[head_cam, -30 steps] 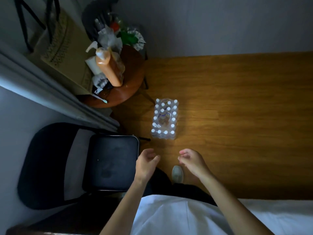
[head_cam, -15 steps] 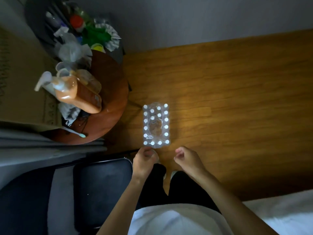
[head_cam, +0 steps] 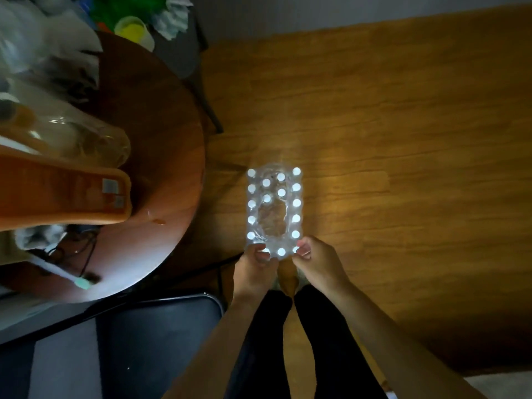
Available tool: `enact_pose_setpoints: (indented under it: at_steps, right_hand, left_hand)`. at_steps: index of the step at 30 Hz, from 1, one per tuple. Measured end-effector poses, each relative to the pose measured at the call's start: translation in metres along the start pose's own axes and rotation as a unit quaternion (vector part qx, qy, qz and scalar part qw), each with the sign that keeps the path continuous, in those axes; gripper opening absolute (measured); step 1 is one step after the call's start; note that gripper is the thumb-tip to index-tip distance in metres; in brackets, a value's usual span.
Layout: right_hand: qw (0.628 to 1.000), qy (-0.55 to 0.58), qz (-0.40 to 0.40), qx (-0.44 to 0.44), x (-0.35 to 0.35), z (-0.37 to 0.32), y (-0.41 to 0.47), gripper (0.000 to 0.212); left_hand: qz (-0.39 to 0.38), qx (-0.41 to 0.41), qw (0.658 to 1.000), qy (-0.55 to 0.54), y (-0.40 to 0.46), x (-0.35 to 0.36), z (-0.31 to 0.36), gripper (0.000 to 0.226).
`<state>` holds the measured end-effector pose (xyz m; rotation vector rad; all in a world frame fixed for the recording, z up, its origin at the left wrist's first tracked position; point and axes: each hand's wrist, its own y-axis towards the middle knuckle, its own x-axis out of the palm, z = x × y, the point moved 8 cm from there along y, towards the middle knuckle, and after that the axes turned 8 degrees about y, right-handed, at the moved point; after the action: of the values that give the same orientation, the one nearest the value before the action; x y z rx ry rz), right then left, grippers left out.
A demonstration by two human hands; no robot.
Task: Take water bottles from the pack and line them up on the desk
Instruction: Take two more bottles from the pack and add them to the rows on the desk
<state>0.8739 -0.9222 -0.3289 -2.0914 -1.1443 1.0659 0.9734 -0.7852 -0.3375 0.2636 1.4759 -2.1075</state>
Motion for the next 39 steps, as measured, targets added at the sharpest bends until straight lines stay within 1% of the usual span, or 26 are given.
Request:
enact_pose_setpoints:
  at_steps: [3, 7, 12, 16, 18, 20, 22, 25, 29, 30, 33, 37, 39]
  right_hand:
    - [1.000, -0.001, -0.003, 0.004, 0.012, 0.021, 0.055, 0.021]
    - [1.000, 0.023, -0.009, 0.009, 0.034, 0.052, 0.132, 0.025]
    - [0.999, -0.030, -0.022, -0.031, 0.061, 0.075, 0.221, 0.032]
    - [0.995, -0.082, -0.014, -0.055, 0.083, 0.087, 0.278, 0.033]
    - [0.992, -0.109, -0.001, -0.066, 0.094, 0.090, 0.301, 0.038]
    - [0.990, -0.126, 0.016, -0.068, 0.104, 0.094, 0.320, 0.048]
    - [0.987, -0.138, 0.034, -0.075, 0.111, 0.097, 0.335, 0.055]
    - [0.982, -0.156, 0.059, -0.089, 0.117, 0.100, 0.350, 0.054]
    - [0.975, -0.175, 0.079, -0.111, 0.122, 0.102, 0.365, 0.060]
    - [0.972, -0.185, 0.086, -0.120, 0.123, 0.102, 0.370, 0.058]
    - [0.960, -0.216, 0.113, -0.136, 0.126, 0.104, 0.385, 0.044]
    - [0.959, -0.211, 0.125, -0.142, 0.127, 0.106, 0.398, 0.043]
    - [0.961, -0.202, 0.118, -0.151, 0.125, 0.104, 0.397, 0.043]
  left_hand:
    - [0.014, -0.001, 1.000, 0.013, 0.057, 0.018, -0.002, 0.041]
    - [0.038, -0.003, 0.999, 0.000, 0.140, 0.045, -0.008, 0.043]
    - [0.045, 0.012, 0.999, 0.002, 0.236, 0.087, -0.017, 0.047]
    - [0.069, 0.023, 0.996, 0.058, 0.292, 0.113, -0.022, 0.055]
    - [0.101, 0.042, 0.989, 0.097, 0.314, 0.118, -0.022, 0.057]
    - [0.136, 0.071, 0.976, 0.157, 0.331, 0.120, -0.021, 0.058]
    - [0.148, 0.097, 0.964, 0.201, 0.345, 0.122, -0.019, 0.060]
    - [0.152, 0.137, 0.944, 0.257, 0.363, 0.125, -0.018, 0.058]
    - [0.144, 0.170, 0.914, 0.339, 0.383, 0.139, -0.019, 0.046]
    - [0.148, 0.178, 0.907, 0.351, 0.387, 0.142, -0.020, 0.042]
    - [0.161, 0.194, 0.901, 0.354, 0.391, 0.147, -0.021, 0.036]
    - [0.161, 0.211, 0.906, 0.330, 0.390, 0.146, -0.025, 0.029]
    - [0.159, 0.212, 0.913, 0.312, 0.387, 0.141, -0.026, 0.028]
